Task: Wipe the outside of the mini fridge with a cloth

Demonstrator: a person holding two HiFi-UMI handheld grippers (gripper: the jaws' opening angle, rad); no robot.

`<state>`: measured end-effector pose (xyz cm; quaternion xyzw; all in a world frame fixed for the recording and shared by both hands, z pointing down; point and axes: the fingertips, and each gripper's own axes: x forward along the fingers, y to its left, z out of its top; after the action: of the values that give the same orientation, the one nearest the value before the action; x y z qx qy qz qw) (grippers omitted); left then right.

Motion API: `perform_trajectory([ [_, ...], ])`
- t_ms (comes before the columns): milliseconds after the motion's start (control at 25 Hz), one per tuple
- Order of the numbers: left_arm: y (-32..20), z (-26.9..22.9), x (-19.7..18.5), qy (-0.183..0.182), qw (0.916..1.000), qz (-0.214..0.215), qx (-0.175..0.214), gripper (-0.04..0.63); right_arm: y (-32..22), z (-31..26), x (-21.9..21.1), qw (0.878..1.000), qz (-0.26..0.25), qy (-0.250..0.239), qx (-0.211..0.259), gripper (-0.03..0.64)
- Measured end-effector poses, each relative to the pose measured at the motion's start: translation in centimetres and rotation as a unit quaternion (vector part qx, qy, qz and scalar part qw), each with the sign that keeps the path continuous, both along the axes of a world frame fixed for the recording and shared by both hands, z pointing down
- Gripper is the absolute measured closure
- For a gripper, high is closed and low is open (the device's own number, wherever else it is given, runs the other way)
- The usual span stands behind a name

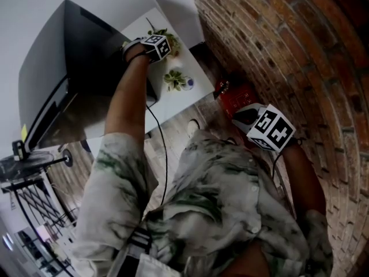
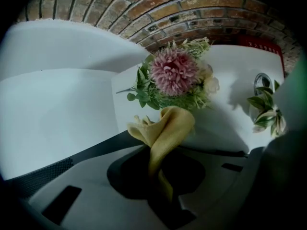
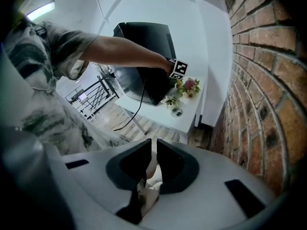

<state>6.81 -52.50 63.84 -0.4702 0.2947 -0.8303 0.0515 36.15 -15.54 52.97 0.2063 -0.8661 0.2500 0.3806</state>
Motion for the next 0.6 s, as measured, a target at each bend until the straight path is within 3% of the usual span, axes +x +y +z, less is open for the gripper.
perform_trajectory([
  [200,1.0,-0.2,1.4,0.072,0.9967,-0.036,0.009,0.514,0.3,-0.2,0.1,1.000,0.000,0.001,0.003,0.563],
  [320,1.2,-0.8,2.5,0.105,0.9935,-0.035,0.027,0.514,0.5,-0.4,0.3,1.000,-0.007,0.001,0.010,0.563],
  [480,2.2,-2.4,4.4,0.166,0.9834,-0.047,0.055,0.515,1.1,-0.5,0.2,1.000,-0.023,0.000,0.015,0.563],
  [600,2.8,-4.3,5.0,0.190,0.9764,-0.052,0.089,0.514,1.7,-0.7,0.0,0.999,-0.039,-0.002,0.019,0.563],
])
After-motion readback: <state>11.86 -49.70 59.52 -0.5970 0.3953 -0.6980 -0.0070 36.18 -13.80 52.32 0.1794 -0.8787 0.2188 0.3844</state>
